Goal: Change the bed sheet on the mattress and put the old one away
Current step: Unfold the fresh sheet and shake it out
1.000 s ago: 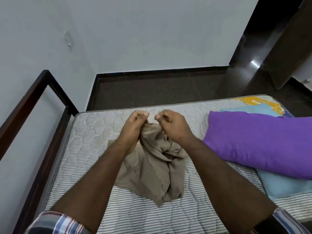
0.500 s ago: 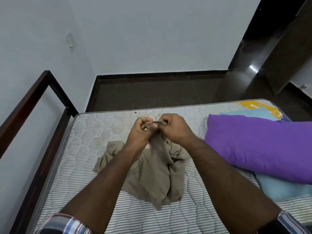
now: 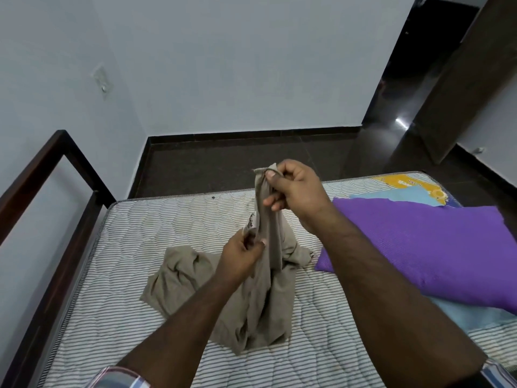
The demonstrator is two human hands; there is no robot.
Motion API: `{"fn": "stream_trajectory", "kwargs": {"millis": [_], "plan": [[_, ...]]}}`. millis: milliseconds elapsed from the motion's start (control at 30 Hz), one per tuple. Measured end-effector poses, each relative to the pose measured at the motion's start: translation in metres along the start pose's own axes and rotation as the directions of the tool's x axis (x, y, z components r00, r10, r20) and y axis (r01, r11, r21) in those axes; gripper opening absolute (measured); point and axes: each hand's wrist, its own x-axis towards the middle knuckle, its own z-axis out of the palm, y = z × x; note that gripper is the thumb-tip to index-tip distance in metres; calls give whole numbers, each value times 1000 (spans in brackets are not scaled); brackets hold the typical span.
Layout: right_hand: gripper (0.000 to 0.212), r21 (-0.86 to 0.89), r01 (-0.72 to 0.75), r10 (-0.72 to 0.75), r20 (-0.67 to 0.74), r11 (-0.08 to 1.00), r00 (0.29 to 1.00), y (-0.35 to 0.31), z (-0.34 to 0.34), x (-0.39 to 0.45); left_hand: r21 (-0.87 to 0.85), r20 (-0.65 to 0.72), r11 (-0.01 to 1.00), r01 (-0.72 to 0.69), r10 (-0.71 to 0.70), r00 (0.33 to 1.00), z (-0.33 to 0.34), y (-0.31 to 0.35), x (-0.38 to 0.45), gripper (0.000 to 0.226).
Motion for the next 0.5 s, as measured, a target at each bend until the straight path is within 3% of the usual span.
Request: {"fn": "stream_trajectory", "kwargs": {"millis": [200, 300, 367, 433, 500], "plan": [[15, 232, 59, -69, 33, 971, 997, -51, -15, -7, 110, 81, 988, 109, -118, 990, 18, -15, -4, 18], [20, 363, 113, -99, -58, 925, 993, -67, -27, -5, 222, 79, 962, 158, -179, 981, 18, -20, -4, 13], [21, 386, 161, -96, -183, 908, 979, -69, -45, 3, 161, 34, 965, 205, -213, 976, 5, -22, -1, 14], [21, 271, 183, -76, -363, 945, 929, -54, -72, 12, 122, -114, 968, 219, -206, 972, -21, -19, 12, 14], [16, -44, 94, -103, -522, 995, 847, -29, -102, 17, 168, -223, 976, 140, -101, 970, -47, 0, 31, 16]]}}
